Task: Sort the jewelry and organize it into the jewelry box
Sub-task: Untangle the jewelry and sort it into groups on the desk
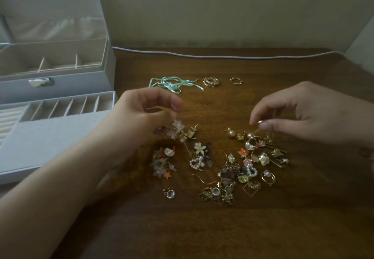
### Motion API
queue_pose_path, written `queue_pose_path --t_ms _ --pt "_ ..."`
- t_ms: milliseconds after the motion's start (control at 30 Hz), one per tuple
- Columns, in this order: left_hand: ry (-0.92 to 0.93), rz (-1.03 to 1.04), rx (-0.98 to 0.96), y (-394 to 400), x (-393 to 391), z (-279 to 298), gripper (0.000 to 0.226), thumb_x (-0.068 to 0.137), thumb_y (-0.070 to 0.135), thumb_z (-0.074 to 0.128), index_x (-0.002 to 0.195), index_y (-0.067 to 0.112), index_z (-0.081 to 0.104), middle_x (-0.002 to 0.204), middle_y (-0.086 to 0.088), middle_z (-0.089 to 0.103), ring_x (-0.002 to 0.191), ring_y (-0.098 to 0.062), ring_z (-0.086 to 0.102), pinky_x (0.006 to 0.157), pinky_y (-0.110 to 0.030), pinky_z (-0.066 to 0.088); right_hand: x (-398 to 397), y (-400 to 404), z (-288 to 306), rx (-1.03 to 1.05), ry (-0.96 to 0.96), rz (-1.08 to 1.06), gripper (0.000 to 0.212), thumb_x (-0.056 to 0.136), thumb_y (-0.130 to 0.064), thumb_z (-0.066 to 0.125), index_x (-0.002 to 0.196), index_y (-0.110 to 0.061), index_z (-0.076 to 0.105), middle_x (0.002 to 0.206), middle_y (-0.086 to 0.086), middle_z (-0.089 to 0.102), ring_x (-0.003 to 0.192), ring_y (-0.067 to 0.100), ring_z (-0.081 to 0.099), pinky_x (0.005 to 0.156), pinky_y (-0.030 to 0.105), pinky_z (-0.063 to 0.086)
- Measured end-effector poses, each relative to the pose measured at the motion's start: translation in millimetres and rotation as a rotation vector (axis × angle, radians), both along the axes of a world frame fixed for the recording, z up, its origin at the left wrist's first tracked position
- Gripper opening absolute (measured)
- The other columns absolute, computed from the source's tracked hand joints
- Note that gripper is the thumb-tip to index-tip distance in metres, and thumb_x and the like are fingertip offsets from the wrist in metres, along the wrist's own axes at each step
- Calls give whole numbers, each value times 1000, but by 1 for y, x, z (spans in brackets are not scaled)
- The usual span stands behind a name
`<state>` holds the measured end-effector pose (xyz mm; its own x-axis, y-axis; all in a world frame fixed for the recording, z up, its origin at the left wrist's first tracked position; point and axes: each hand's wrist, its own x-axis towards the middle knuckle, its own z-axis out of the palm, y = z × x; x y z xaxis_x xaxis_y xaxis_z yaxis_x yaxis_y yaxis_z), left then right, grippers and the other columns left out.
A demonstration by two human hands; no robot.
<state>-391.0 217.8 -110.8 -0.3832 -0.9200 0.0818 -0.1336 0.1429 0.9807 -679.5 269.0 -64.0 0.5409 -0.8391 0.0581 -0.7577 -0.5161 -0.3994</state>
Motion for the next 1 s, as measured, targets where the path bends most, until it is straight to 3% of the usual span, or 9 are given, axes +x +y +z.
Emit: queue_pose_path --t_ms 167,300,367,433,633,733,833,900,1000 --pt "59 32 -15 -1 2 5 24 83 -4 69 81 20 75 92 -12 72 74 -19 64 63 -29 55 -10 0 1 22 -49 -44 19 83 -58 52 95 -50 64 92 -27 66 82 3 65 65 24 54" --pt "58 63 -59 -5 7 7 15 74 8 78 86 14 72 84 -7 71 64 -19 60 57 -24 51 -8 -5 -9 129 128 -23 15 83 -38 61 88 -52 61 96 -40 58 87 -8 60 62 18 48" --pt "5 78 -81 -6 9 7 24 66 18 80 88 15 72 83 -3 71 62 -16 60 55 -24 49 -7 -6 -11 161 152 -29 13 79 -51 54 90 -54 60 99 -42 56 89 -10 59 63 18 48" --pt "-48 71 -87 -7 10 6 29 63 23 82 90 18 73 88 -1 73 66 -14 64 56 -25 50 -4 -5 -10 141 149 -23 27 73 -63 41 92 -55 59 100 -41 56 89 -10 59 63 18 48" --pt "-112 -16 -9 -8 13 9 35 64 27 78 96 17 72 96 -4 74 79 -17 70 57 -24 52 9 -1 -10 -4 101 3 28 88 -64 37 107 -55 55 95 -28 62 85 -5 62 66 21 53" --pt "-91 -43 91 -6 13 11 30 79 27 68 104 11 69 98 -8 74 82 -20 71 57 -27 55 20 1 -12 -22 98 29 34 84 -62 39 112 -52 55 91 -25 62 86 -1 62 74 21 50" --pt "-48 -67 149 -7 18 14 18 95 4 55 107 8 68 112 -9 71 94 -24 72 59 -29 56 25 3 -12 -88 105 29 30 86 -57 40 111 -50 56 87 -27 60 85 -4 60 77 20 49" --pt "34 -119 140 -9 22 16 36 87 -18 52 108 7 66 117 -11 68 95 -23 70 59 -27 55 32 5 -11 -162 64 12 26 87 -54 44 109 -48 58 85 -28 61 83 -6 60 72 15 49" --pt "323 -266 185 -4 20 17 50 73 -21 52 109 9 68 116 -11 65 92 -18 68 61 -26 55 52 11 -15 -214 -199 -69 26 84 -51 55 108 -45 62 86 -23 65 76 -3 64 64 14 52"
